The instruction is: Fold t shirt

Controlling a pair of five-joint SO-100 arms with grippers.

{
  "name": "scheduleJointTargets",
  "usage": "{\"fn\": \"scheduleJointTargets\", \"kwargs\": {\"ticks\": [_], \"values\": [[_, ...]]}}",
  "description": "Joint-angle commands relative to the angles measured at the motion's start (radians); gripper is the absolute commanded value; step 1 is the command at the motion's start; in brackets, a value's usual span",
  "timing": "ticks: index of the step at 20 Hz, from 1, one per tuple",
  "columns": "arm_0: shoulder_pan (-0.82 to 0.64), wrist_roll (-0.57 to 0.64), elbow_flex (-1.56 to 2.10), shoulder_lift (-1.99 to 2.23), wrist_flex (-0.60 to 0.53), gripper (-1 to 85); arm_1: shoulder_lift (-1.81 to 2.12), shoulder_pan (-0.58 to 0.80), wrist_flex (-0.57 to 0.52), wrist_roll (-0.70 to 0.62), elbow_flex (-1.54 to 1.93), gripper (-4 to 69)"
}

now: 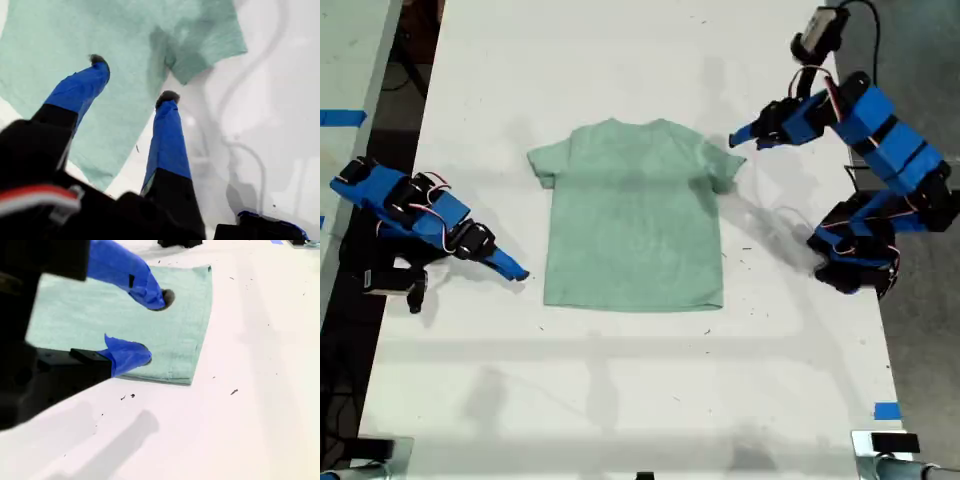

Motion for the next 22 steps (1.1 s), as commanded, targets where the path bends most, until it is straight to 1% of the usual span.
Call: {"fn": "scheduleJointTargets", "kwargs": {"ticks": [1,4,7,9,12,13,14,15,17,18,20,22], "values": [[0.011,-0.014,0.003,0.008,0.002,14.0,-0.218,0.097,-0.063,-0.054,-0.107,23.5],[0.011,-0.014,0.003,0.008,0.002,14.0,-0.38,0.187,-0.169,-0.074,-0.058,22.7],[0.011,-0.014,0.003,0.008,0.002,14.0,-0.485,0.216,-0.356,-0.083,0.092,21.7],[0.011,-0.014,0.003,0.008,0.002,14.0,-0.561,0.221,-0.428,-0.078,0.143,21.4],[0.011,-0.014,0.003,0.008,0.002,14.0,-0.615,0.213,-0.5,-0.074,0.195,17.0],[0.011,-0.014,0.003,0.008,0.002,14.0,-0.623,0.212,-0.506,-0.074,0.198,12.0],[0.011,-0.014,0.003,0.008,0.002,14.0,-0.627,0.212,-0.509,-0.074,0.199,4.6],[0.011,-0.014,0.003,0.008,0.002,14.0,-0.627,0.212,-0.512,-0.078,0.199,1.9],[0.011,-0.014,0.003,0.008,0.002,14.0,-0.62,0.213,-0.503,-0.08,0.193,1.2],[0.011,-0.014,0.003,0.008,0.002,14.0,-0.614,0.216,-0.477,-0.078,0.172,1.2],[0.011,-0.014,0.003,0.008,0.002,14.0,-0.565,0.213,-0.393,-0.078,0.089,1.1],[0.011,-0.014,0.003,0.008,0.002,14.0,-0.511,0.172,-0.272,-0.067,-0.072,1.1]]}}
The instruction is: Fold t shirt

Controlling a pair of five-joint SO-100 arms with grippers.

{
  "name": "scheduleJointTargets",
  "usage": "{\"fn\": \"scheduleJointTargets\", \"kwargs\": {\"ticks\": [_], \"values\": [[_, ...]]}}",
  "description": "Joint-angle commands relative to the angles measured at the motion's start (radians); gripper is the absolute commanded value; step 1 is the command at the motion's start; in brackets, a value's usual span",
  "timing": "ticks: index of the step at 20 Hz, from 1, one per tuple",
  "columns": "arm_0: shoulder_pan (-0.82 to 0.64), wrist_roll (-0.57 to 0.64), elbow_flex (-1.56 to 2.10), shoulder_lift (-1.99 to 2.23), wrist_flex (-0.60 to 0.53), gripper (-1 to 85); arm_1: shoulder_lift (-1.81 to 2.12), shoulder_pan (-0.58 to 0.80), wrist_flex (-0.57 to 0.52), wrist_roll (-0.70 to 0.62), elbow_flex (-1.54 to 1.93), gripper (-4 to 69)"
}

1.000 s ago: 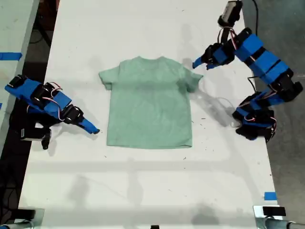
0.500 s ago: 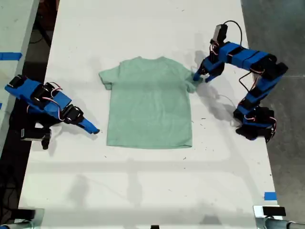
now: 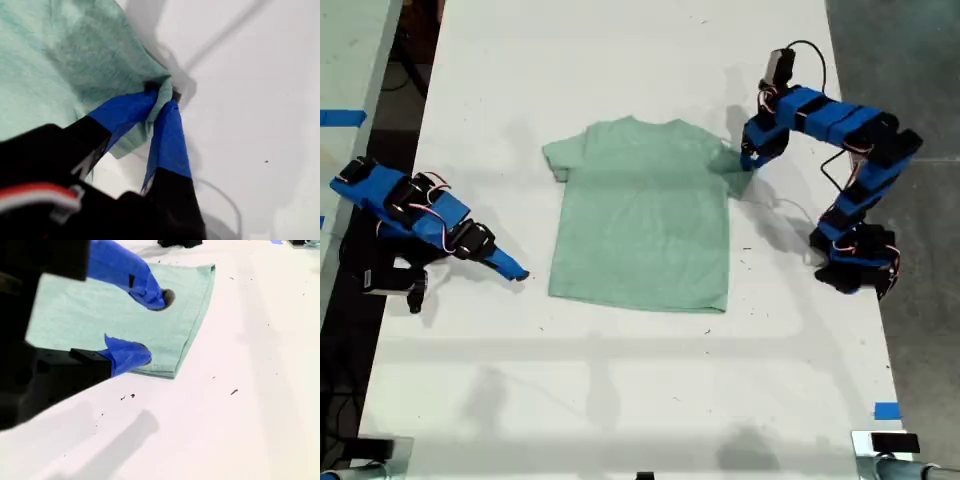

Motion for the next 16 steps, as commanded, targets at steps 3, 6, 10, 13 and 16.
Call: {"fn": "scheduleJointTargets", "kwargs": {"ticks": [3,6,10,13,16], "values": [[0.011,-0.014,0.003,0.008,0.002,14.0,0.094,-0.176,0.207,0.02,-0.446,1.1],[0.011,-0.014,0.003,0.008,0.002,14.0,0.011,-0.354,0.166,0.023,-0.589,1.1],[0.011,-0.014,0.003,0.008,0.002,14.0,-0.141,-0.499,0.025,0.043,-0.595,1.0],[0.011,-0.014,0.003,0.008,0.002,14.0,-0.29,-0.571,-0.058,0.044,-0.62,1.0],[0.011,-0.014,0.003,0.008,0.002,14.0,-0.419,-0.621,-0.046,0.011,-0.73,6.9]]}}
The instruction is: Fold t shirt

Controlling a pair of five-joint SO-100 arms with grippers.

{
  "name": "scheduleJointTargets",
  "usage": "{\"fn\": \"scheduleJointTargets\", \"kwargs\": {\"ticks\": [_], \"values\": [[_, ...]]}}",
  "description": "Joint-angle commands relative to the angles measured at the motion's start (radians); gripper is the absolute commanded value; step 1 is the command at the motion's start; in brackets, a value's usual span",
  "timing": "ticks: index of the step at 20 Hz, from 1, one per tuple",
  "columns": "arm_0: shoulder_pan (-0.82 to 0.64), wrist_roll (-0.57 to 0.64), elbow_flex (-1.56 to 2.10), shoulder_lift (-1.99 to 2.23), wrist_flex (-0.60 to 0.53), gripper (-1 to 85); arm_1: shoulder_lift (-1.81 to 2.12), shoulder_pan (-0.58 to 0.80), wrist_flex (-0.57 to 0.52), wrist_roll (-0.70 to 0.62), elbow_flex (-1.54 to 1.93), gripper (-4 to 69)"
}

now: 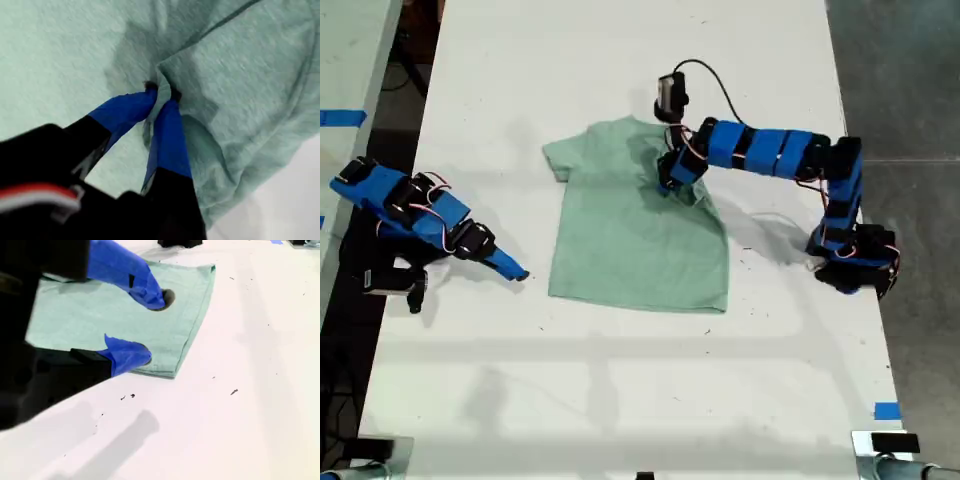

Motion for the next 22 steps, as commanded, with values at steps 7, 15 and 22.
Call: {"fn": "scheduleJointTargets", "kwargs": {"ticks": [7,15,22], "values": [[0.011,-0.014,0.003,0.008,0.002,14.0,0.454,0.074,0.278,-0.135,-0.169,15.6],[0.011,-0.014,0.003,0.008,0.002,14.0,1.58,0.04,0.199,0.1,0.899,1.4],[0.011,-0.014,0.003,0.008,0.002,14.1,2.336,-0.204,0.031,0.222,1.796,1.4]]}}
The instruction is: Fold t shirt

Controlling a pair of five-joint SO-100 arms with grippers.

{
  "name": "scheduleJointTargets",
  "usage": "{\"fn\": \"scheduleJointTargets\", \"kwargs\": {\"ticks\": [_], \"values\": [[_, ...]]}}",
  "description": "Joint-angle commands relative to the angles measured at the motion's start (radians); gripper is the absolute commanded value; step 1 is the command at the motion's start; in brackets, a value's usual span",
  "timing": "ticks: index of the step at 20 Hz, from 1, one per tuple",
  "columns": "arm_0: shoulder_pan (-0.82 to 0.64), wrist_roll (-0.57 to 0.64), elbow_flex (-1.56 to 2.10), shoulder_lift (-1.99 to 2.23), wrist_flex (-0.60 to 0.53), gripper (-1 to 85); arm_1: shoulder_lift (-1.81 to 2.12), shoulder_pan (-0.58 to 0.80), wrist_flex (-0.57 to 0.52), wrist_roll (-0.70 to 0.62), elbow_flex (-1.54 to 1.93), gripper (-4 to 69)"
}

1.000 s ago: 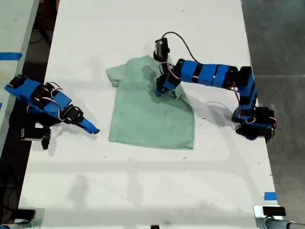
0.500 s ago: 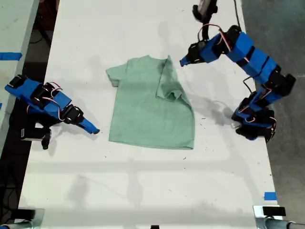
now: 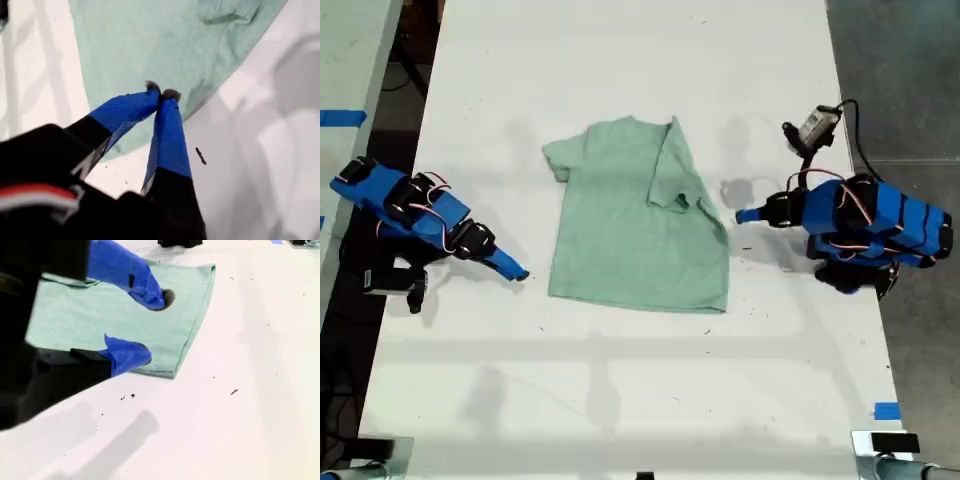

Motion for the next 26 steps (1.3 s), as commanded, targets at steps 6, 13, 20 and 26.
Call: {"fn": "scheduleJointTargets", "kwargs": {"ticks": [6,13,20,26], "values": [[0.011,-0.012,0.003,0.008,0.002,14.2,0.064,-0.003,0.018,0.11,0.259,1.7],[0.011,-0.012,0.003,0.008,0.002,14.2,0.064,-0.015,0.02,0.118,0.265,1.9],[0.011,-0.012,0.003,0.008,0.002,14.2,0.064,-0.028,0.02,0.127,0.268,1.7],[0.011,-0.012,0.003,0.008,0.002,14.2,0.064,-0.034,0.02,0.15,0.273,1.6]]}}
